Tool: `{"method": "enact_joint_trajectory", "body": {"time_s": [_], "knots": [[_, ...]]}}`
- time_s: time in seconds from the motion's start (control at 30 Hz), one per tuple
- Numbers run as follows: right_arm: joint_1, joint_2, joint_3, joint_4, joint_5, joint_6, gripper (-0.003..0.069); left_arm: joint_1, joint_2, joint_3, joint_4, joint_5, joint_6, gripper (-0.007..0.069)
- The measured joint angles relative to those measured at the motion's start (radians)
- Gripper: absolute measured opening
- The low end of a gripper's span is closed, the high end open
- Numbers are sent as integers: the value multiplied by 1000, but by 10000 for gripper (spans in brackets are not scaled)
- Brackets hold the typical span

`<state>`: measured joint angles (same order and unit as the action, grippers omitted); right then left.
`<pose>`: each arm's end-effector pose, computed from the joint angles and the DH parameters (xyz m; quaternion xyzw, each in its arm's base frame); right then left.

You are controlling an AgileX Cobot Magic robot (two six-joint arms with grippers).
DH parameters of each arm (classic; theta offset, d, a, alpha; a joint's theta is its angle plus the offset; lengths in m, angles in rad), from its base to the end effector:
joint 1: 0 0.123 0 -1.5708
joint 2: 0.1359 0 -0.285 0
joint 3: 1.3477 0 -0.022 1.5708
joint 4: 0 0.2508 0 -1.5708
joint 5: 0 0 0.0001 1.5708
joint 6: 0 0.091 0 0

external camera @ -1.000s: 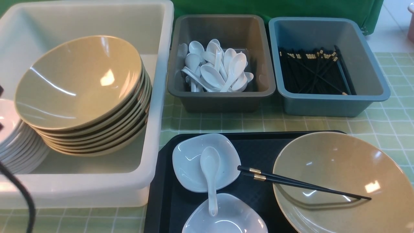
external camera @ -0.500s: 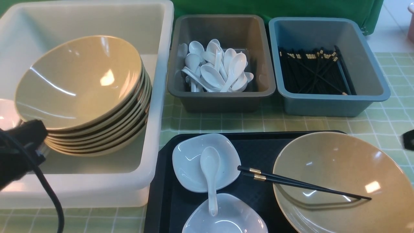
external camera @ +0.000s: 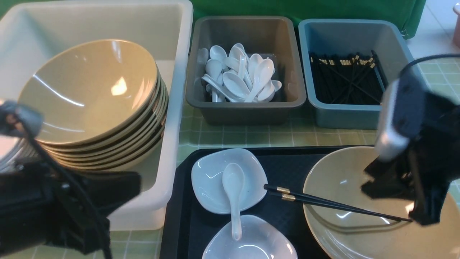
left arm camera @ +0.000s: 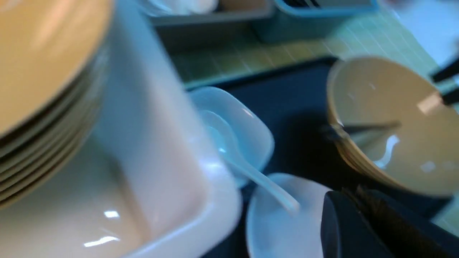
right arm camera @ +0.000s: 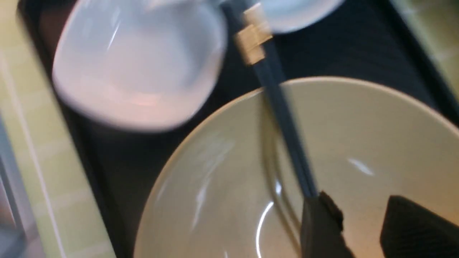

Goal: On green table put chopsticks spoon bowls plates into blue grey white boxes.

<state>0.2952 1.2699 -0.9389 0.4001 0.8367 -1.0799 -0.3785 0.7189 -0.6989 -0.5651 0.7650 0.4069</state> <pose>0.2276 0.0968 0.2898 -0.5313 0.7940 0.0712 0.2869 0.1090 -0.0797 0.3280 0.2401 0.8426 -0.2542 0.4097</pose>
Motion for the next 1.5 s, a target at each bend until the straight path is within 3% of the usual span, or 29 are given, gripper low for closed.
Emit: {"method": "enact_joint_trajectory", "body": {"time_s": [0.13,0.33,0.67,0.73,0.83,0.93,1.27,1.4,1.5], "knots": [[61,55,0,-48,-38,-103,288,-20,49,-97,0,102,104,-1],[68,163,-1,-65,-74,-242,290,-20,56,-121,1,114,224,-1],[68,319,-2,-65,-155,-258,286,-20,56,-121,1,89,232,-1],[68,339,-6,-66,-143,-257,243,-20,56,-121,2,89,232,-1],[68,345,-16,-66,-102,-253,120,-20,56,-121,2,93,227,-1],[68,346,-34,-66,-68,-231,42,-20,56,-121,2,93,217,-1],[16,346,-215,-67,145,-113,38,-20,56,-121,1,89,207,-1],[-30,348,-293,-69,215,-21,38,-20,56,-121,1,89,207,-1],[-94,372,-406,-70,284,118,37,-20,56,-121,1,82,207,-1]]}}
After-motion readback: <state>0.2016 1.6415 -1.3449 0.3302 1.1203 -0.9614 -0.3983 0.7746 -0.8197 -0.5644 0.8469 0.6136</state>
